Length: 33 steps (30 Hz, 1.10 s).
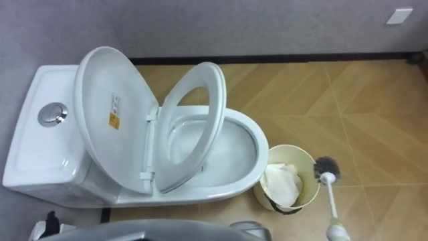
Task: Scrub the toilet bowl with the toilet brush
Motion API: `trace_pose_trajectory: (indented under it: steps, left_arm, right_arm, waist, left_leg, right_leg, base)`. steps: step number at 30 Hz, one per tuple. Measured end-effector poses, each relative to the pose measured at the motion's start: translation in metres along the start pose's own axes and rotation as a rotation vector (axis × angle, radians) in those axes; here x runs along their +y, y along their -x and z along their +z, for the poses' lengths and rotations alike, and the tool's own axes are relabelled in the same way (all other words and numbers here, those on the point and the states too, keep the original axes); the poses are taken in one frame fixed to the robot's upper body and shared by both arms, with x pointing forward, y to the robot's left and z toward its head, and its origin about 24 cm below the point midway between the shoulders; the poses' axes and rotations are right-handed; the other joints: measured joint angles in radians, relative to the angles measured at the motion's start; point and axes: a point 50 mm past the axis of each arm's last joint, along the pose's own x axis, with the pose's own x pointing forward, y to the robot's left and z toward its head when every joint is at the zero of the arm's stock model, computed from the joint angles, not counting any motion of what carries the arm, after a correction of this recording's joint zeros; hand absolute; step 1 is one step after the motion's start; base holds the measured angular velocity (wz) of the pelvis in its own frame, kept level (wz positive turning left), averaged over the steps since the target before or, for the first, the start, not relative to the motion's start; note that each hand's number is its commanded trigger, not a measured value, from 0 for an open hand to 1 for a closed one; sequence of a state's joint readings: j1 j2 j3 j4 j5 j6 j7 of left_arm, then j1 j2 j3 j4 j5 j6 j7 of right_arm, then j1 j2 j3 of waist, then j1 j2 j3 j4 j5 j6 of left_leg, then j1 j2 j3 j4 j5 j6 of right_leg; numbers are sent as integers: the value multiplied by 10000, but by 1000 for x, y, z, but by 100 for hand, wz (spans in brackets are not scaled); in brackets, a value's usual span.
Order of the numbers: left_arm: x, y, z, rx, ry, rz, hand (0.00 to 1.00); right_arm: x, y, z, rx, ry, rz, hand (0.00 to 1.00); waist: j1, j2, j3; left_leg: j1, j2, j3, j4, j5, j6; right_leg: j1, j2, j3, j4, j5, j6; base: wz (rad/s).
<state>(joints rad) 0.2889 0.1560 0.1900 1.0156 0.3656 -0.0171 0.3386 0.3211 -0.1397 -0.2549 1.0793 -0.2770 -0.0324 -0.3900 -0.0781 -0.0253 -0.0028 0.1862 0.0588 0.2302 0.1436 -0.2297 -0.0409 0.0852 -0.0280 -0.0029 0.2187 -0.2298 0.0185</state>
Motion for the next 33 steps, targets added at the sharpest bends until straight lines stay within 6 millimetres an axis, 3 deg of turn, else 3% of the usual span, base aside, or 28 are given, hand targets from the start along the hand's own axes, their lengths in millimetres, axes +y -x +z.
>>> trace_pose_trajectory:
  steps: [1,5,13,22,27,33]
  left_arm:
    - [0,0,-1,41,-26,-12,0]
    - [-3,2,-8,400,-275,-171,0]
    - [-9,4,-11,615,-743,-665,0]
    - [-18,4,-8,739,-1103,-1506,0]
    - [-19,5,-12,1097,-1189,-1755,0]
    - [-20,6,-15,1436,-1258,-2048,0]
  right_arm:
    - [0,0,2,-63,93,17,0]
    - [4,-1,13,-457,604,145,0]
    - [14,1,13,-486,1378,737,0]
    - [24,4,0,562,1349,1932,0]
    - [28,9,-18,1526,1086,2688,0]
    - [31,10,-20,1919,836,3194,0]
  waist:
    - [17,12,-1]
    - [45,118,5]
    - [61,75,6]
    - [59,70,10]
    - [42,105,14]
    - [43,112,12]
  left_leg:
    - [2,5,3,0,0,0]
    - [3,15,3,0,0,0]
    - [-32,2,-77,10,0,0]
    - [-88,1,-260,36,2,2]
    - [-41,-6,-476,44,2,2]
    - [-26,-9,-525,44,2,2]
  right_leg:
    - [1,5,0,0,1,-1]
    - [16,13,-21,1,3,-6]
    - [26,-15,-125,-11,3,-5]
    - [56,-39,-276,-14,1,-6]
    - [341,-33,-384,-329,36,3]
    - [372,-35,-402,-346,37,2]
  base:
    - [0]
    - [0]
    - [3]
    - [5]
    - [10]
    - [1]
